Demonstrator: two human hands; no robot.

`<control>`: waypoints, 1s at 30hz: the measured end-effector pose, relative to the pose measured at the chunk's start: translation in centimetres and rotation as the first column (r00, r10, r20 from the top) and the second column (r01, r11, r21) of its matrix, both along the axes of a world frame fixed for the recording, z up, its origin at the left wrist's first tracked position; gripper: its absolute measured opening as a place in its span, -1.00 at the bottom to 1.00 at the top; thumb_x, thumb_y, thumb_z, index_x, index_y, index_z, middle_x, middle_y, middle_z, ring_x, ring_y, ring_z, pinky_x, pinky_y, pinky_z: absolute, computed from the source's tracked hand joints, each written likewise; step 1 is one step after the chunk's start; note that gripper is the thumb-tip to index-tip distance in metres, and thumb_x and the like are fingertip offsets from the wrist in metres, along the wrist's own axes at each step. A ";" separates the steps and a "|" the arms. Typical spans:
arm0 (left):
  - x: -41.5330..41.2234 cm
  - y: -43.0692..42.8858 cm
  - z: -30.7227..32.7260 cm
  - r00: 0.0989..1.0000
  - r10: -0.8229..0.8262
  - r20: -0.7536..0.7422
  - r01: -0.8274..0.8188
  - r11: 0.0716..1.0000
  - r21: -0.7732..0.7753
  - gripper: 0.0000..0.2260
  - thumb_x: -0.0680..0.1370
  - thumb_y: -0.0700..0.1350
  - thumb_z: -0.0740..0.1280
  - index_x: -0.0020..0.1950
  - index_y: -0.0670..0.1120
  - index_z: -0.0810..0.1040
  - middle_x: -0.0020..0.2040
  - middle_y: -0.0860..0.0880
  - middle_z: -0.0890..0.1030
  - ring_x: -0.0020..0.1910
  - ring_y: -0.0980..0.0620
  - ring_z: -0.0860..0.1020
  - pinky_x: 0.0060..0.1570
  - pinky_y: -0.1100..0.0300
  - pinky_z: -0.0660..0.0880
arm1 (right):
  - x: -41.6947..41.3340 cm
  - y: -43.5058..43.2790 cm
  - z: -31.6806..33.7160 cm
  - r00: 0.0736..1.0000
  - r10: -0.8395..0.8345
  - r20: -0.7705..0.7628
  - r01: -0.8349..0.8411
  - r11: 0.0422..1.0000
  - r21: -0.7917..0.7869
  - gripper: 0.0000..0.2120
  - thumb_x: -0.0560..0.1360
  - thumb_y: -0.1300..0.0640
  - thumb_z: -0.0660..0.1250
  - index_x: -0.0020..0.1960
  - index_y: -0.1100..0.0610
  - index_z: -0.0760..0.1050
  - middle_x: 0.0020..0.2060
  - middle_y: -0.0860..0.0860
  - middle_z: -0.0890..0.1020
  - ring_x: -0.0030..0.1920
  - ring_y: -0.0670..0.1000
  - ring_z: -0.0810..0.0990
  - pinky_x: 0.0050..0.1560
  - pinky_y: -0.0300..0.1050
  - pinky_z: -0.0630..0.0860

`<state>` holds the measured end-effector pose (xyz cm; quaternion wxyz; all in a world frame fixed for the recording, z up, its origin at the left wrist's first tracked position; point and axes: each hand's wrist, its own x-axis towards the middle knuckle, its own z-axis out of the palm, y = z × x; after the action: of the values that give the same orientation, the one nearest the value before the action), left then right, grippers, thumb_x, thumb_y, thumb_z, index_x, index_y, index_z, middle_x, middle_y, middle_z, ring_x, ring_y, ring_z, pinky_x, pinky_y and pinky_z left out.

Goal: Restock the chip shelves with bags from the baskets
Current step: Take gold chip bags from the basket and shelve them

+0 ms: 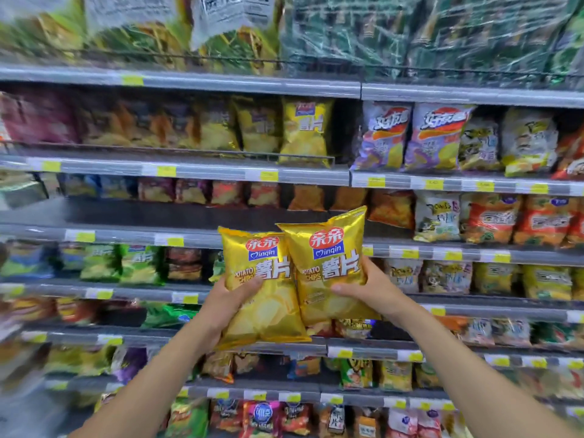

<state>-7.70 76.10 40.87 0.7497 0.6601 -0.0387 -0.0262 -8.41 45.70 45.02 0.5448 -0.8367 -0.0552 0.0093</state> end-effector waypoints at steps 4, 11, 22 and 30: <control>-0.1 6.9 1.6 0.997 0.069 0.040 -0.069 0.998 0.013 -0.14 0.12 0.31 0.67 0.33 -0.03 0.58 0.10 -0.08 0.76 0.04 -0.15 0.74 0.06 -0.12 0.66 | 1.7 7.0 0.9 0.996 0.089 0.022 -0.089 0.996 -0.014 -0.08 0.14 -0.28 0.68 0.39 -0.12 0.37 0.21 -0.12 0.65 0.16 -0.09 0.66 0.22 -0.07 0.60; 1.2 14.6 4.2 0.983 0.165 0.082 -0.165 0.986 -0.005 -0.31 0.25 0.16 0.69 0.28 -0.03 0.57 0.04 -0.09 0.77 -0.02 -0.16 0.75 0.01 -0.13 0.66 | 5.1 14.4 3.3 0.966 0.254 0.039 -0.253 0.967 -0.031 -0.06 0.23 -0.06 0.72 0.48 -0.05 0.31 0.24 -0.09 0.66 0.20 -0.10 0.66 0.29 -0.04 0.58; 8.2 17.1 9.1 0.968 0.155 0.197 -0.159 0.987 0.005 -0.50 0.44 0.03 0.55 0.33 -0.06 0.56 0.10 -0.11 0.75 0.05 -0.17 0.74 0.14 -0.20 0.64 | 11.9 17.1 8.8 0.941 0.214 0.261 -0.182 0.973 -0.141 -0.23 0.19 -0.24 0.67 0.31 -0.24 0.41 0.15 -0.23 0.67 0.13 -0.23 0.65 0.28 -0.07 0.57; 16.0 16.3 13.5 0.953 0.143 0.266 -0.149 0.989 0.003 -0.58 0.47 0.02 0.52 0.29 -0.05 0.59 0.08 -0.10 0.76 0.04 -0.15 0.74 0.08 -0.12 0.65 | 18.8 16.1 13.1 0.915 0.139 0.379 -0.083 0.984 -0.161 -0.08 0.10 -0.37 0.63 0.37 -0.17 0.40 0.16 -0.19 0.66 0.15 -0.20 0.64 0.28 0.00 0.58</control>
<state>8.29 92.43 54.36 0.7301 0.6672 -0.0894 0.1176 10.42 61.83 58.08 0.4610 -0.8537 -0.2090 -0.1222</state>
